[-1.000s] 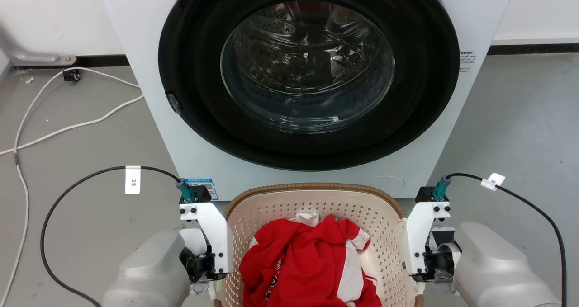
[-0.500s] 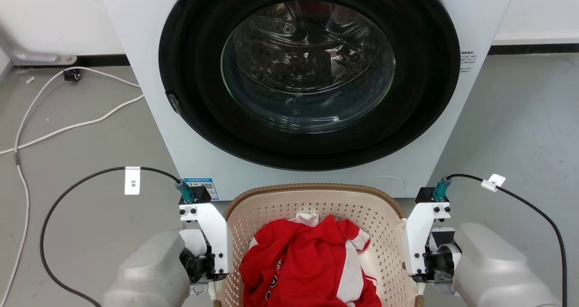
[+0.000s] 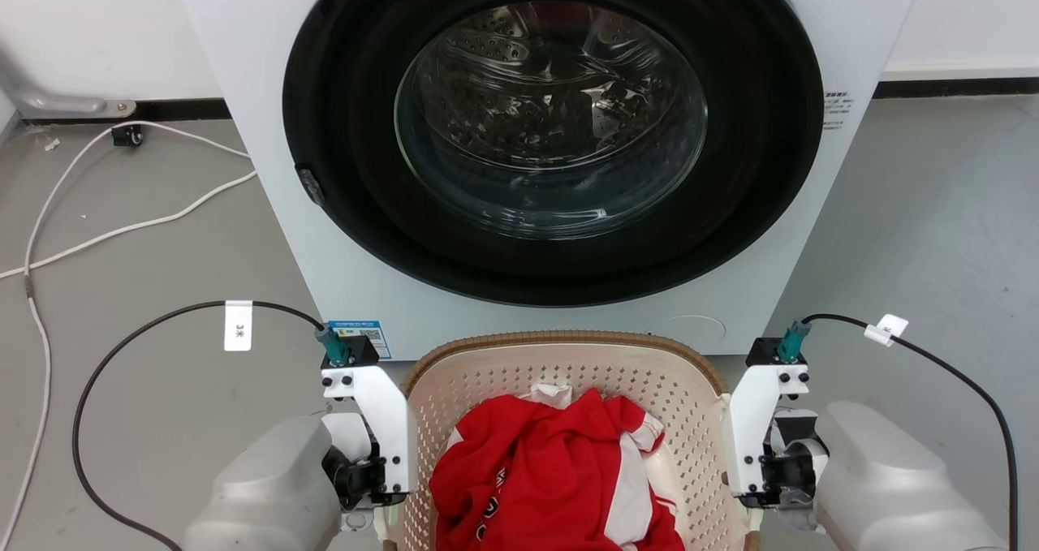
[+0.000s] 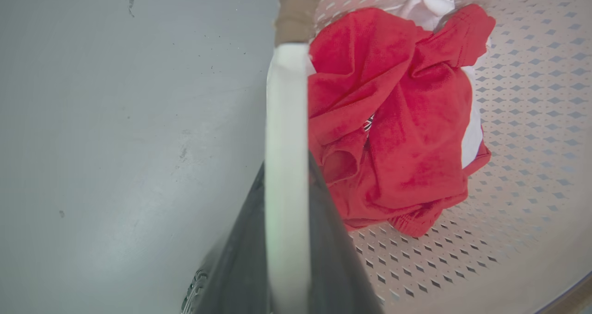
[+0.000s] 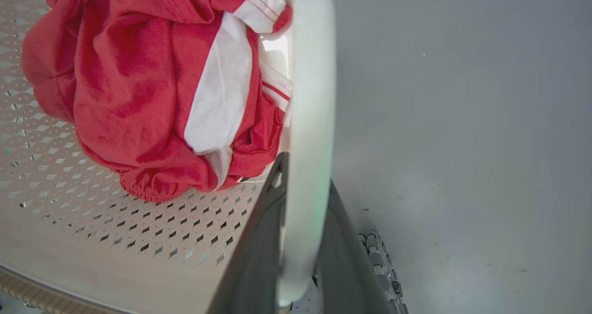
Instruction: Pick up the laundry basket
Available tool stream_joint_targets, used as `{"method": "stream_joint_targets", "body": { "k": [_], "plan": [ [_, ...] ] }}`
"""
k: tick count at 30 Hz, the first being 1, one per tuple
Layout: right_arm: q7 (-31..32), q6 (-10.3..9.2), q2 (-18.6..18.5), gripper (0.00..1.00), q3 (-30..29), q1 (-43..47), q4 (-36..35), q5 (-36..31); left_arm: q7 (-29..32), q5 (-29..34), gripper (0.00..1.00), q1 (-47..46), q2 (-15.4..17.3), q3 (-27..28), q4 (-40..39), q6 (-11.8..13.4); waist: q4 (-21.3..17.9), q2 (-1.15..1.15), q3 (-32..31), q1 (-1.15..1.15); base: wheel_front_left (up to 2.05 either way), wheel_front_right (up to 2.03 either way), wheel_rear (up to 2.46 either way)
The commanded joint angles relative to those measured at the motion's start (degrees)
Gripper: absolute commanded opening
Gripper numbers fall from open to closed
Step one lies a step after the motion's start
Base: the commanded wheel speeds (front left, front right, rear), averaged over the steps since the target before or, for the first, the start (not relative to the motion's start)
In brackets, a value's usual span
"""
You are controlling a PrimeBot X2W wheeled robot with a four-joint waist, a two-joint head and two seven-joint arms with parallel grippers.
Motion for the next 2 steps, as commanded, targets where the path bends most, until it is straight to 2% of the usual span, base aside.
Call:
{"method": "stream_joint_targets", "body": {
  "k": [1,2],
  "plan": [
    [-0.1,0.31,0.6,0.0,0.0,0.4,-0.3,0.3,0.0,-0.4,0.0,0.3,-0.7,-0.1,-0.5,-0.6,0.0,0.0,0.0,0.0,0.0,0.0,0.0],
    [-0.2,0.31,0.6,0.0,0.0,0.4,-0.3,0.2,0.0,-0.4,0.0,0.3,-0.7,-0.1,-0.6,-0.6,0.0,0.0,0.0,0.0,0.0,0.0,0.0]
  ]
}}
